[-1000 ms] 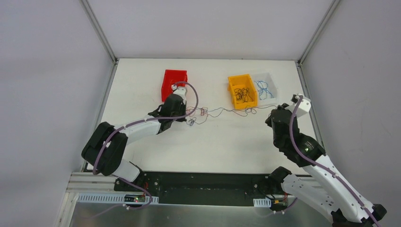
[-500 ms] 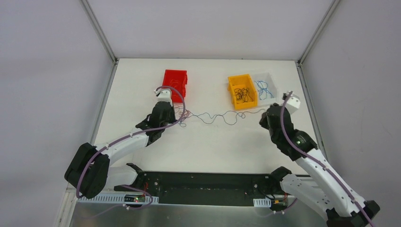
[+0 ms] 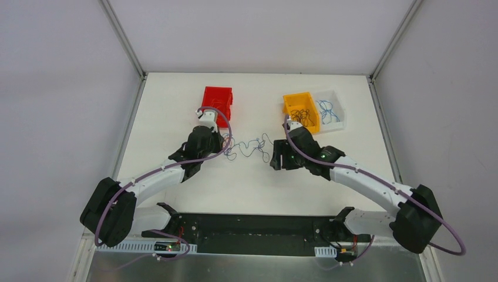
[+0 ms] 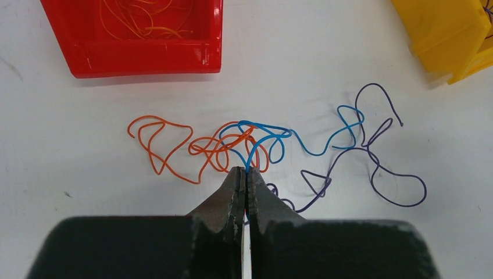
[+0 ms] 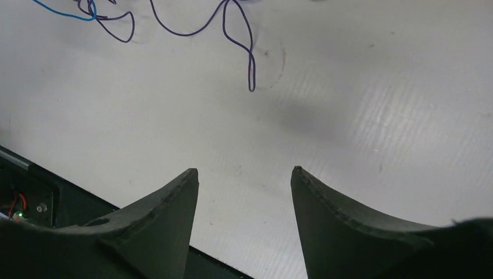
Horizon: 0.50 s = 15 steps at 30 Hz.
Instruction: Untangle the cables
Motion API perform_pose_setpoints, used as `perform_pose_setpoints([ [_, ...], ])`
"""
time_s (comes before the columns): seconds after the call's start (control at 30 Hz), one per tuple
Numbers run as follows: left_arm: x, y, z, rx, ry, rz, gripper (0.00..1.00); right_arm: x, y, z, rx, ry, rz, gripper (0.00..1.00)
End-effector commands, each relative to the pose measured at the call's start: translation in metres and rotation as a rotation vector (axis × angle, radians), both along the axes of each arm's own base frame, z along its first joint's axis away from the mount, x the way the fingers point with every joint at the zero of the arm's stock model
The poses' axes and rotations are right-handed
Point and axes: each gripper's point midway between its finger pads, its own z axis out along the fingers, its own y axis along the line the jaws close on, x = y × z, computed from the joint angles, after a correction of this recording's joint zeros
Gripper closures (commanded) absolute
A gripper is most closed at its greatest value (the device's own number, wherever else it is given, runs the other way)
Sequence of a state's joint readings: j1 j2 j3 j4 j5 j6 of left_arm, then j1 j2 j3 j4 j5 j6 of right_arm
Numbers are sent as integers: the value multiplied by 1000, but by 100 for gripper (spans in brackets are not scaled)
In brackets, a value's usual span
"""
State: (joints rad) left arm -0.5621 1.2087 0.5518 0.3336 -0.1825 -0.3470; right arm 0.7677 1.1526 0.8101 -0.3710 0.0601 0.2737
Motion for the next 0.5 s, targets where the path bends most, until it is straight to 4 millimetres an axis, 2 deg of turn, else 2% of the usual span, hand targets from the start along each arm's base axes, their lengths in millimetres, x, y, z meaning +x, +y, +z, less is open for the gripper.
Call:
perform_pose_setpoints([
  [0.0, 3, -7, 12, -14, -45, -33, 100, 30, 37, 16, 71, -76, 4, 37],
  [0.2, 3, -5, 13, -12, -50, -30, 100, 57, 46, -9, 13, -79, -73, 36],
  [0.37, 2, -4, 14, -7, -54, -27, 100, 69, 65, -38, -16, -48, -29, 36],
  [0.47, 2, -3, 14, -2, -55, -26, 100, 74, 70, -55, -55, -15, -22, 40],
])
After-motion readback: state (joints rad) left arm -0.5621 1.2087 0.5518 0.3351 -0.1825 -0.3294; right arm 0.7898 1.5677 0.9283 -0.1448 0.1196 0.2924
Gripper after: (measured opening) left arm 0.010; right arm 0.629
